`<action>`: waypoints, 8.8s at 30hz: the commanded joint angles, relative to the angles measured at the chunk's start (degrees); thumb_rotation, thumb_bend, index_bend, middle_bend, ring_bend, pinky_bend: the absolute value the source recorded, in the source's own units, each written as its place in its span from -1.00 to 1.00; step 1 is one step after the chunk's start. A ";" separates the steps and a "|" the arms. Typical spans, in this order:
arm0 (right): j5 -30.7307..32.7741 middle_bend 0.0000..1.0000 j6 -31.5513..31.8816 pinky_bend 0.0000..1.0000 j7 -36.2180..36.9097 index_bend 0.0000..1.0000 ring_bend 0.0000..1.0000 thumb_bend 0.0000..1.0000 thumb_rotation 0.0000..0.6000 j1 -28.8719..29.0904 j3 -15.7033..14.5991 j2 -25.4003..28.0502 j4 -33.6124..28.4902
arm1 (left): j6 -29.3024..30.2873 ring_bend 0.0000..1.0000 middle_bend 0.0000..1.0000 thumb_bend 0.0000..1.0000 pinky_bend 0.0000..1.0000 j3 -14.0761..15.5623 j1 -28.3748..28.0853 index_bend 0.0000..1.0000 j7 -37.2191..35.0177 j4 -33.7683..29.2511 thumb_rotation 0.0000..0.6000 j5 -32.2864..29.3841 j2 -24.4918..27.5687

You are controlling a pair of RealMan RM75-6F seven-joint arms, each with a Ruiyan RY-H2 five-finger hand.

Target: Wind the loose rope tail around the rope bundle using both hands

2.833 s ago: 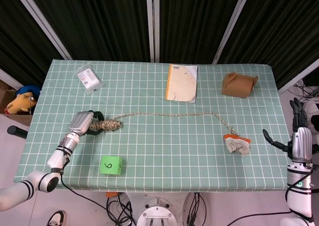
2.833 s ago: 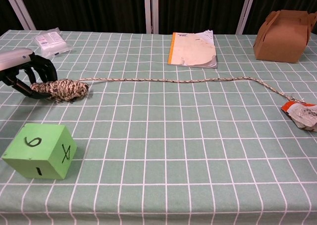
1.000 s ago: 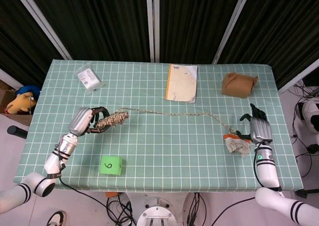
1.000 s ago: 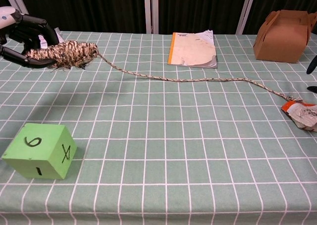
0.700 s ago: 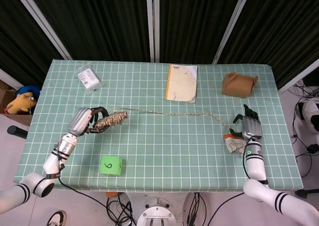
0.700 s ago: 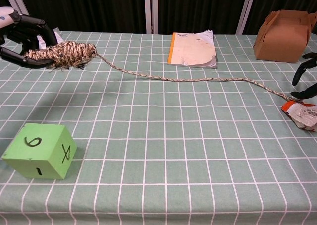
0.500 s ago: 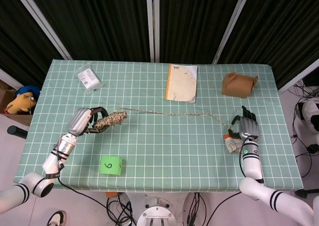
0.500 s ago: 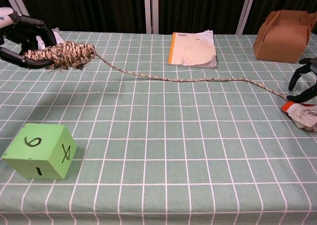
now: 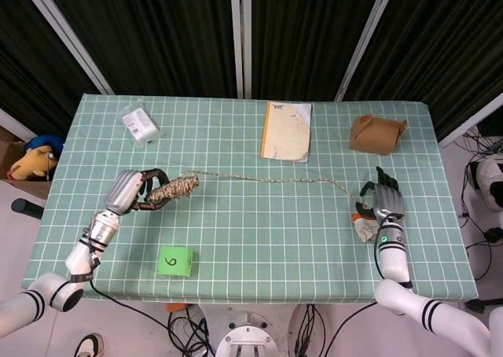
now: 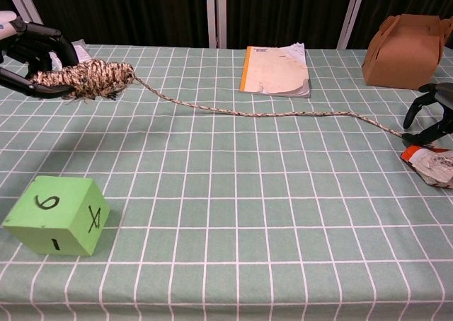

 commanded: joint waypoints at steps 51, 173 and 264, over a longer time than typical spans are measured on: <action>2.17 -1.00 1.56 -1.00 -3.78 0.22 -1.00 -0.17 1.00 1.99 -0.55 -3.64 2.61 | -1.80 0.39 0.46 -0.04 0.44 0.69 -0.09 0.44 0.00 0.63 1.00 -0.58 0.01; -9.24 -0.73 -1.02 -1.00 15.89 0.87 -1.00 0.24 1.00 19.38 4.74 6.52 -17.12 | -1.58 0.45 0.53 -0.04 0.51 -12.84 -4.95 0.52 -33.57 -21.53 1.00 -9.26 -4.53; -25.48 -0.69 -6.34 -1.00 7.58 0.96 -1.00 0.22 1.00 25.39 5.93 6.23 -34.12 | 4.81 0.46 0.53 -0.04 0.52 -11.54 -5.31 0.52 6.24 -8.37 1.00 -7.87 -16.45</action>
